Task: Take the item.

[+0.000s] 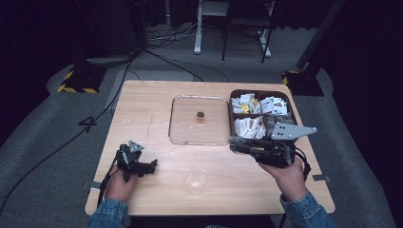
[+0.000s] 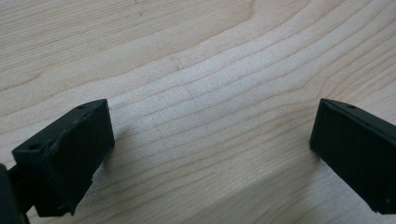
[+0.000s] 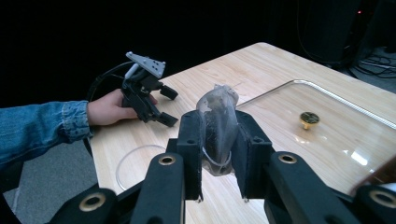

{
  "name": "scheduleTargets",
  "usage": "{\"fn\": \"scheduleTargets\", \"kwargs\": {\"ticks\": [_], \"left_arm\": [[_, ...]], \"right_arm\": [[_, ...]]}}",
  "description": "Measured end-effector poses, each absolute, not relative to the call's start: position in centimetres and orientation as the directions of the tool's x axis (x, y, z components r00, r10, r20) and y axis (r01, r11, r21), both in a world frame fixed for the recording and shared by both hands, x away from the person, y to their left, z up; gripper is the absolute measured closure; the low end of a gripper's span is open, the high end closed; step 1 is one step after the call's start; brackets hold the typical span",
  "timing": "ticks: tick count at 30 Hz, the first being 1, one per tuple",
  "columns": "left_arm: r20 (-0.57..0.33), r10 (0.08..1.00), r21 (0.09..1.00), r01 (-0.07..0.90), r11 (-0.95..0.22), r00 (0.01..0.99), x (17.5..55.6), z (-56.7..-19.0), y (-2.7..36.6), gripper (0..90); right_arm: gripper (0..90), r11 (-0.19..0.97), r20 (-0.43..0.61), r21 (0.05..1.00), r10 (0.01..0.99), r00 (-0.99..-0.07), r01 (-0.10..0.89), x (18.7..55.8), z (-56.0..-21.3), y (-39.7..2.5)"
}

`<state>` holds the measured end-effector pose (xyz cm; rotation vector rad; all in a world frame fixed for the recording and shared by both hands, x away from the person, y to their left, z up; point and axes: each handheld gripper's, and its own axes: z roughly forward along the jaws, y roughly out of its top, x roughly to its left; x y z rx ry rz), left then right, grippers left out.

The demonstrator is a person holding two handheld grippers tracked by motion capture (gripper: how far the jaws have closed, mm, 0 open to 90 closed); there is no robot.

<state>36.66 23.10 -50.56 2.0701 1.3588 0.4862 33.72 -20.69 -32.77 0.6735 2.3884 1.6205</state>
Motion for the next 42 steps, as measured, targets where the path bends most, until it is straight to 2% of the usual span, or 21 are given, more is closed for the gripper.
{"fn": "scheduleTargets", "kwargs": {"ticks": [6, 25, 30, 42], "left_arm": [[-0.025, 0.909, 0.665, 0.686, -0.295, 0.415, 36.8, -50.6, 23.1, 0.1], [-0.028, 0.907, 0.667, 0.684, -0.296, 0.42, 37.0, -50.6, 23.1, 0.1], [-0.027, 0.907, 0.665, 0.685, -0.297, 0.42, 37.0, -50.6, 23.1, 0.1], [-0.03, 0.907, 0.664, 0.686, -0.296, 0.42, 37.0, -50.6, 23.1, 0.1]], "right_arm": [[74.3, 0.325, 0.101, 0.909, 0.437, -0.894, 0.261, 33.2, -33.1, -18.2], [74.3, 0.383, 0.115, 0.887, 0.36, -0.926, 0.259, 32.4, -35.2, -14.7], [74.3, 0.389, 0.095, 0.894, 0.323, -0.942, 0.224, 32.0, -35.9, -13.6], [74.3, 0.442, 0.142, 0.858, 0.286, -0.948, 0.262, 32.0, -38.0, -11.7]]}}
